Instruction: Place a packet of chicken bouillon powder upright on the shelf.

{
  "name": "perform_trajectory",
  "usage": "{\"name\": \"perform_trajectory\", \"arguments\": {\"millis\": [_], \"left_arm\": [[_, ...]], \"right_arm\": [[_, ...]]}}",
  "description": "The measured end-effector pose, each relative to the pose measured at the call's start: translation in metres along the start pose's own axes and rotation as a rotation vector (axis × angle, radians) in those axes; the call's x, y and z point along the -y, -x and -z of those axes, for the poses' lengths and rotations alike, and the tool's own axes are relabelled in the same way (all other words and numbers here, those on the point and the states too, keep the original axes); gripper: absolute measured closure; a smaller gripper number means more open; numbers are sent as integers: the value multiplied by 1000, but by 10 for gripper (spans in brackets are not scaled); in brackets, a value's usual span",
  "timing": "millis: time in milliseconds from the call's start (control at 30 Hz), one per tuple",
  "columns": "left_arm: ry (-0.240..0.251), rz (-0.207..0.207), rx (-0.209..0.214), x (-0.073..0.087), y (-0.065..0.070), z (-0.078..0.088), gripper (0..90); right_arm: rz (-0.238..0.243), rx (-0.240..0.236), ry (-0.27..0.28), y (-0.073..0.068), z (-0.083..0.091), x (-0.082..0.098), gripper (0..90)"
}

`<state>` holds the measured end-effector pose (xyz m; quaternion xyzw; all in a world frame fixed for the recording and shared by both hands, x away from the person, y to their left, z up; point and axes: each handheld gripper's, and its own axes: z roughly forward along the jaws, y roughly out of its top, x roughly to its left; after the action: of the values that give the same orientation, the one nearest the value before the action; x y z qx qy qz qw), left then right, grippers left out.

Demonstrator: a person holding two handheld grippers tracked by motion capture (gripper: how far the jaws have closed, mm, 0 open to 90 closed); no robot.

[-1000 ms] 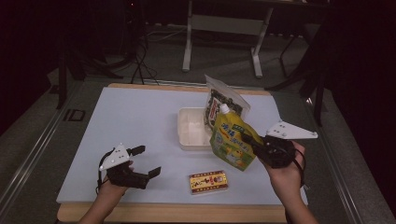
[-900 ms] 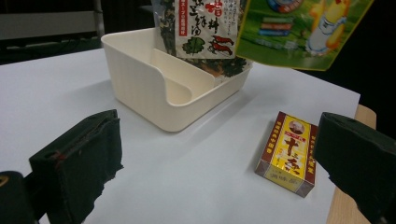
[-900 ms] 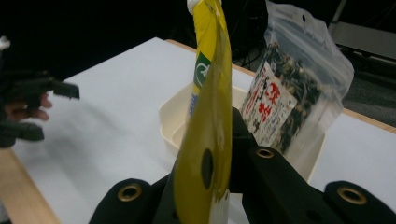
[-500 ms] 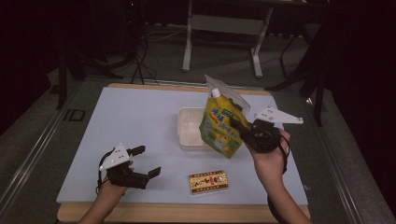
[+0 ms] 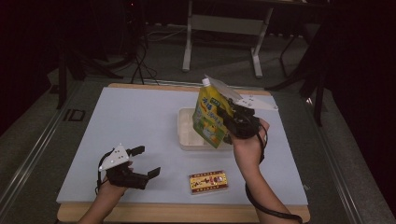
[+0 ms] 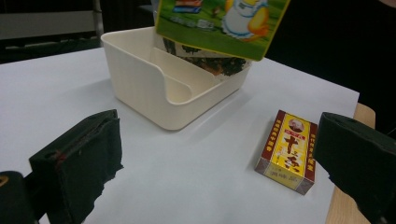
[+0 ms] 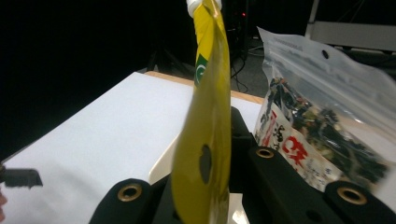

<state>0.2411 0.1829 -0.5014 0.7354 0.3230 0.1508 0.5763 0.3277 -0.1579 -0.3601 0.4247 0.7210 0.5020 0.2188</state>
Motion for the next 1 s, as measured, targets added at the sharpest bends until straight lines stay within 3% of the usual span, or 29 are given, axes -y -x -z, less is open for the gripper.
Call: {"name": "perform_trajectory", "arguments": {"millis": [500,1000], "left_arm": [[-5,-4,5,1,1,0,16],[-7,-2,8,2,1,-1,16]], "right_arm": [[-78,64,14,-5,-43,3,900],[-98,115,-7,-3,-55,16,900]]}}
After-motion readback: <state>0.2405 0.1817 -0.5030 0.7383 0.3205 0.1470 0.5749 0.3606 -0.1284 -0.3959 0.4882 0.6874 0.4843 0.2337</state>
